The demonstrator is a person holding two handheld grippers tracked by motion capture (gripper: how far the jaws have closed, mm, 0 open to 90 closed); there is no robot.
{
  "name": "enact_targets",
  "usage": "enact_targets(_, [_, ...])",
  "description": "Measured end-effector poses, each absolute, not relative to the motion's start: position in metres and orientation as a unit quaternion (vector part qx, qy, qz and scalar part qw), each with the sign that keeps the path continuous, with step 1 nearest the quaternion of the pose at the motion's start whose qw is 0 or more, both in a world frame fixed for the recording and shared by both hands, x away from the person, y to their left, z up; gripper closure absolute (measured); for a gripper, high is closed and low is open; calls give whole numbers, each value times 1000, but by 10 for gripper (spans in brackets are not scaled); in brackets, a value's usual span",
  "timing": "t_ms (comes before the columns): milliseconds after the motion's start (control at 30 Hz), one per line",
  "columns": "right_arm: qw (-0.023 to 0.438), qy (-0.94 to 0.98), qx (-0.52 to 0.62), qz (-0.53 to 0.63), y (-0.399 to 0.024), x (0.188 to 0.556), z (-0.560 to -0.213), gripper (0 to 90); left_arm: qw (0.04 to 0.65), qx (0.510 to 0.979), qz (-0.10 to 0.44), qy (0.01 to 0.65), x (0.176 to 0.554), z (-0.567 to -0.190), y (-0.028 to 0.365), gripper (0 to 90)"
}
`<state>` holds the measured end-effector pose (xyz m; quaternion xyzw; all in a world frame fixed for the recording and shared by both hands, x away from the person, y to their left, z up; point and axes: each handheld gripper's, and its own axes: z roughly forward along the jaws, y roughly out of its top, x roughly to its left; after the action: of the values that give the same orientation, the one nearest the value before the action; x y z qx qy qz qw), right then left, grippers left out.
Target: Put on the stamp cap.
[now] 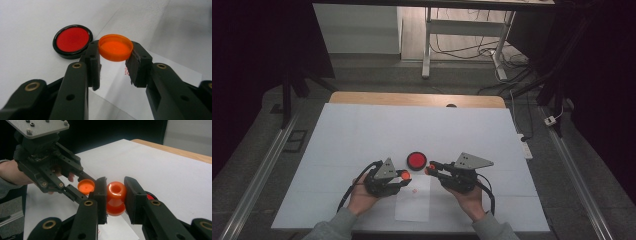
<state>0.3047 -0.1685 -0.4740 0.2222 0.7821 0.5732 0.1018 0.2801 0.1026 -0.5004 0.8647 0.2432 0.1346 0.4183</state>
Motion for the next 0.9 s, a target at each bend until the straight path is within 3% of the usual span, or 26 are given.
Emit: enact_targets(900, [103, 782, 221, 574, -168, 304, -473, 720, 421, 873, 118, 216, 278, -502, 68, 641])
